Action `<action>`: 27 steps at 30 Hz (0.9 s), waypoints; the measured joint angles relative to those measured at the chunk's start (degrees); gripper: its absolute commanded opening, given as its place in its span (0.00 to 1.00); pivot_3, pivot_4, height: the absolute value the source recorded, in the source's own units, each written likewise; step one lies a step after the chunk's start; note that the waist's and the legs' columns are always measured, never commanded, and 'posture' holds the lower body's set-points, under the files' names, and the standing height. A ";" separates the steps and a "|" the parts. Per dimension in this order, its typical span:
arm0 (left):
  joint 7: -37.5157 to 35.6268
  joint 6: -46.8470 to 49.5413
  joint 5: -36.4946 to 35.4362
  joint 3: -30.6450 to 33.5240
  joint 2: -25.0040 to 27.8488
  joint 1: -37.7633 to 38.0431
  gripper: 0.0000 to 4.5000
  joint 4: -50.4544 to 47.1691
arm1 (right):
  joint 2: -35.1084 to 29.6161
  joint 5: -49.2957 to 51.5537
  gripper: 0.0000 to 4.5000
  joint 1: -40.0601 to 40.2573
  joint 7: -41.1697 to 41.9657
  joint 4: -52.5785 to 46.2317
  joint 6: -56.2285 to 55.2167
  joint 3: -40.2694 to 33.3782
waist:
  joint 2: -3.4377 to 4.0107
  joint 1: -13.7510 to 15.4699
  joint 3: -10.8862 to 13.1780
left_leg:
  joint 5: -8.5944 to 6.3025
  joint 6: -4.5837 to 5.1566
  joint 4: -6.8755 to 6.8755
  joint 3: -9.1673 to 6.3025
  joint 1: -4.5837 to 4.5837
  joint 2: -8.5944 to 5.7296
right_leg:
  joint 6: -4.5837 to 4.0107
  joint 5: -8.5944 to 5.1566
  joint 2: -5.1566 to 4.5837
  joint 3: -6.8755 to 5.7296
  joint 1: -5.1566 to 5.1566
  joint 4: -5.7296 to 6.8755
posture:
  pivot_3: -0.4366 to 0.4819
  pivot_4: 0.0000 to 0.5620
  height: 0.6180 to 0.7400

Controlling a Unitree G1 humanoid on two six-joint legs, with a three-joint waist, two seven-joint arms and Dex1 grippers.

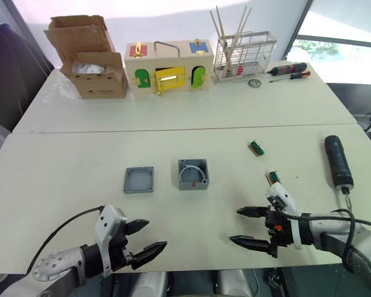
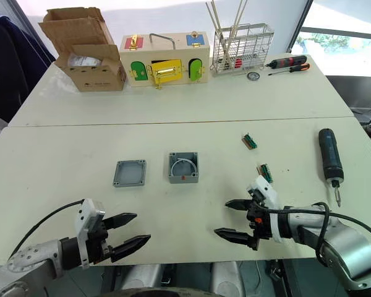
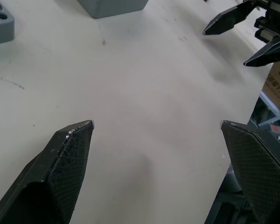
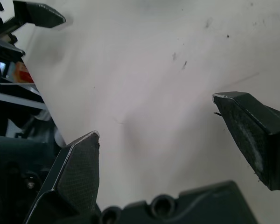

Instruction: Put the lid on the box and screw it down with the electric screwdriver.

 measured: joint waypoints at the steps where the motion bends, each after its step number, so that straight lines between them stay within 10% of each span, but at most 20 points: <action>1: -0.02 0.05 -0.15 0.00 0.00 -0.12 0.99 0.00 | 0.03 -0.36 1.00 0.10 -0.02 0.00 -0.36 0.06 | 0.00 0.03 0.00 | 0.00 0.00 0.00 0.00 0.00 0.00 | 0.00 0.00 0.00 0.00 0.00 0.00 | 0.48 0.27 1.00; 19: 0.75 0.83 -1.32 2.07 0.90 -3.84 0.99 1.47 | 1.76 0.57 1.00 -2.71 0.17 1.27 -0.64 -0.58 | 0.00 0.09 0.00 | 0.01 -0.02 0.01 -0.02 0.01 0.00 | -0.01 0.00 0.01 0.00 0.00 0.04 | 0.48 0.27 1.00; 27: -5.17 12.08 -7.68 6.95 20.56 -34.36 0.99 8.37 | -0.36 13.25 1.00 -8.51 -2.40 -2.01 11.14 -10.69 | -0.04 1.19 0.04 | 0.04 -0.05 0.01 -0.10 0.01 -0.02 | 0.18 0.11 0.07 -0.07 -0.03 0.11 | 0.48 0.27 1.00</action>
